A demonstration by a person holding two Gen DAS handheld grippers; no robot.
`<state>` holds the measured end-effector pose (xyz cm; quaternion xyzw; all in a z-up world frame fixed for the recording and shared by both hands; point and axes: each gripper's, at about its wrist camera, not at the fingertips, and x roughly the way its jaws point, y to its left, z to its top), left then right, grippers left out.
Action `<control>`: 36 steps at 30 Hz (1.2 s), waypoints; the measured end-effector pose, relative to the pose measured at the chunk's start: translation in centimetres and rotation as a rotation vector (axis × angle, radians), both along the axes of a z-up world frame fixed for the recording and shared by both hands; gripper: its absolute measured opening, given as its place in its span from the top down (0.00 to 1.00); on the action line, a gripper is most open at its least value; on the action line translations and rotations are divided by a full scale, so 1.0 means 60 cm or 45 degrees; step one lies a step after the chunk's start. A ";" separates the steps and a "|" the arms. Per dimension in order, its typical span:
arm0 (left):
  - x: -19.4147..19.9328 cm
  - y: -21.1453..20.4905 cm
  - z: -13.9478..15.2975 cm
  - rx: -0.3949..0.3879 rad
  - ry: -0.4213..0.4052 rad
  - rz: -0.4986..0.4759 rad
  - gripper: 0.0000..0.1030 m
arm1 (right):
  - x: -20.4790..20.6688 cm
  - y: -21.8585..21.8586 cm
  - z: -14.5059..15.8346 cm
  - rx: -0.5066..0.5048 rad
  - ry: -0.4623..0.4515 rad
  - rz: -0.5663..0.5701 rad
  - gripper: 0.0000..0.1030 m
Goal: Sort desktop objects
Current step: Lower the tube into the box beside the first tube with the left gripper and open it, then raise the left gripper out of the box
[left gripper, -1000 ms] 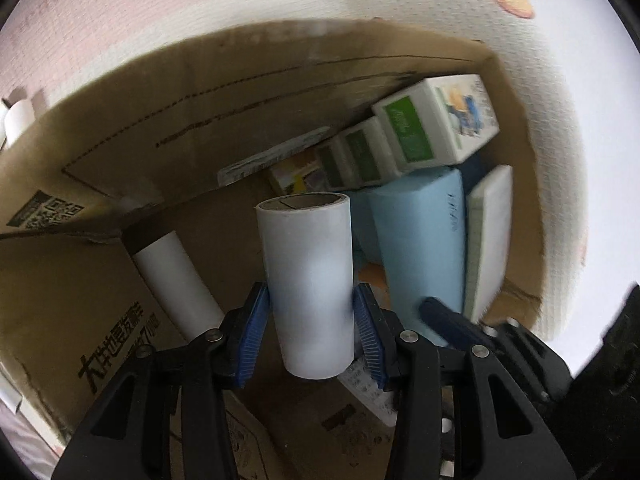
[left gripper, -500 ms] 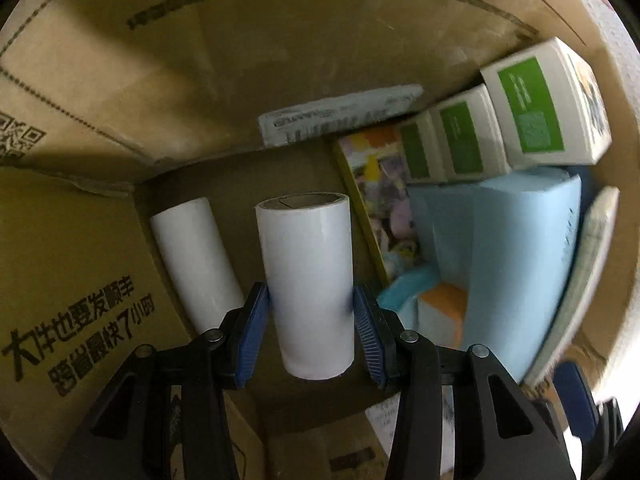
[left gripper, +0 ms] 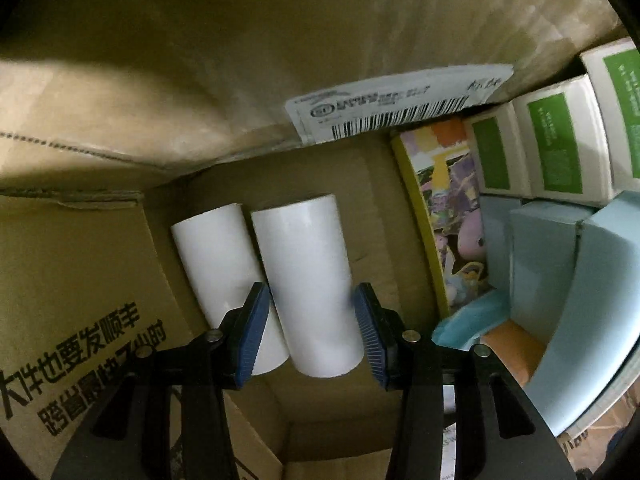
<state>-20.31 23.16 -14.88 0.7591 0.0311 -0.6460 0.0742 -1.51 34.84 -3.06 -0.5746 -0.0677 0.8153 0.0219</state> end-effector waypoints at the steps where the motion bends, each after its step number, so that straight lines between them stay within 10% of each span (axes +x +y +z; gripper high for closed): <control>1: 0.000 0.000 0.004 0.000 0.009 0.002 0.52 | -0.024 0.001 -0.008 0.004 -0.004 -0.003 0.75; 12: 0.026 -0.017 0.145 0.232 0.158 -0.043 0.50 | -0.059 -0.026 -0.023 -0.062 -0.073 0.054 0.75; 19: 0.023 -0.057 0.182 0.414 0.246 -0.209 0.88 | -0.086 -0.058 -0.052 -0.182 -0.164 0.099 0.60; 22: 0.033 -0.055 0.180 0.425 0.305 -0.260 0.94 | -0.095 -0.079 -0.066 -0.216 -0.185 0.128 0.45; 30: 0.048 -0.075 0.236 0.357 0.613 -0.486 0.94 | -0.129 -0.106 -0.098 -0.390 -0.262 0.108 0.45; 36: 0.030 -0.111 0.249 0.432 0.645 -0.496 0.94 | -0.154 -0.109 -0.143 -0.520 -0.371 0.029 0.45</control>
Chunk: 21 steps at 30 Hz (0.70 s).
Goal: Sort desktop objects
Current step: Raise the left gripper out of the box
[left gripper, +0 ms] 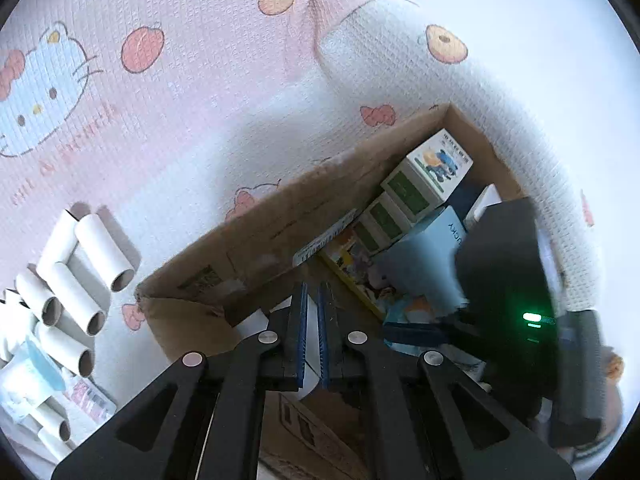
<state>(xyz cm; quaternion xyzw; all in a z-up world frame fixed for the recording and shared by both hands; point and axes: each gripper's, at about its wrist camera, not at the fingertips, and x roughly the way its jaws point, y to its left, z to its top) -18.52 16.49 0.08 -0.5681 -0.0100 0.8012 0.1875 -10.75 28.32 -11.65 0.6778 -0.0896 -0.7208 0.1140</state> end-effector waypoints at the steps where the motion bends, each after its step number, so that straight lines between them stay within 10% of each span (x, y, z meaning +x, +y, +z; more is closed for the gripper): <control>1: -0.001 -0.007 0.010 0.017 -0.003 -0.004 0.94 | -0.002 -0.001 -0.005 -0.008 -0.004 -0.005 0.45; 6: -0.004 -0.029 0.032 0.170 0.027 -0.075 0.94 | -0.016 -0.003 -0.040 -0.137 -0.116 -0.092 0.45; 21: -0.020 -0.058 -0.005 0.098 0.117 -0.102 0.94 | -0.033 -0.028 -0.079 -0.082 -0.197 -0.110 0.64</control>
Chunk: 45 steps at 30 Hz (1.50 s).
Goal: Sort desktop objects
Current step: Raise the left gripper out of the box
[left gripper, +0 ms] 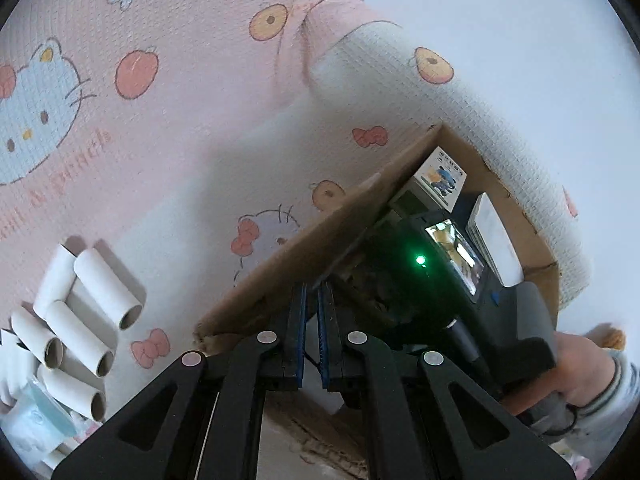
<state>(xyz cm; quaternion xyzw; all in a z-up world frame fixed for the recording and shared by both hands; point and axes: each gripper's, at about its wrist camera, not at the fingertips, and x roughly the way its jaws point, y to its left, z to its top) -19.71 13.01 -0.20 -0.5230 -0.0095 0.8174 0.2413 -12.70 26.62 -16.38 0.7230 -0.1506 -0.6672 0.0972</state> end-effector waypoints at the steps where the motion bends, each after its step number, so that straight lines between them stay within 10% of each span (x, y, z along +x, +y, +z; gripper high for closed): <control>1: -0.003 -0.007 0.002 0.035 -0.016 0.005 0.94 | -0.002 -0.004 -0.001 0.029 0.010 0.008 0.64; 10: -0.005 -0.029 0.015 0.081 -0.020 0.008 0.94 | -0.004 -0.057 -0.006 0.203 0.125 0.212 0.69; 33: 0.002 -0.020 0.015 0.096 -0.050 -0.008 0.93 | 0.032 -0.105 -0.008 0.174 0.120 0.193 0.69; 41: 0.015 -0.025 0.049 0.129 0.032 0.004 0.49 | 0.065 -0.118 0.053 0.185 0.180 0.100 0.68; 45: 0.031 -0.031 0.075 0.145 0.094 0.015 0.43 | 0.101 -0.133 0.124 0.225 0.301 0.066 0.60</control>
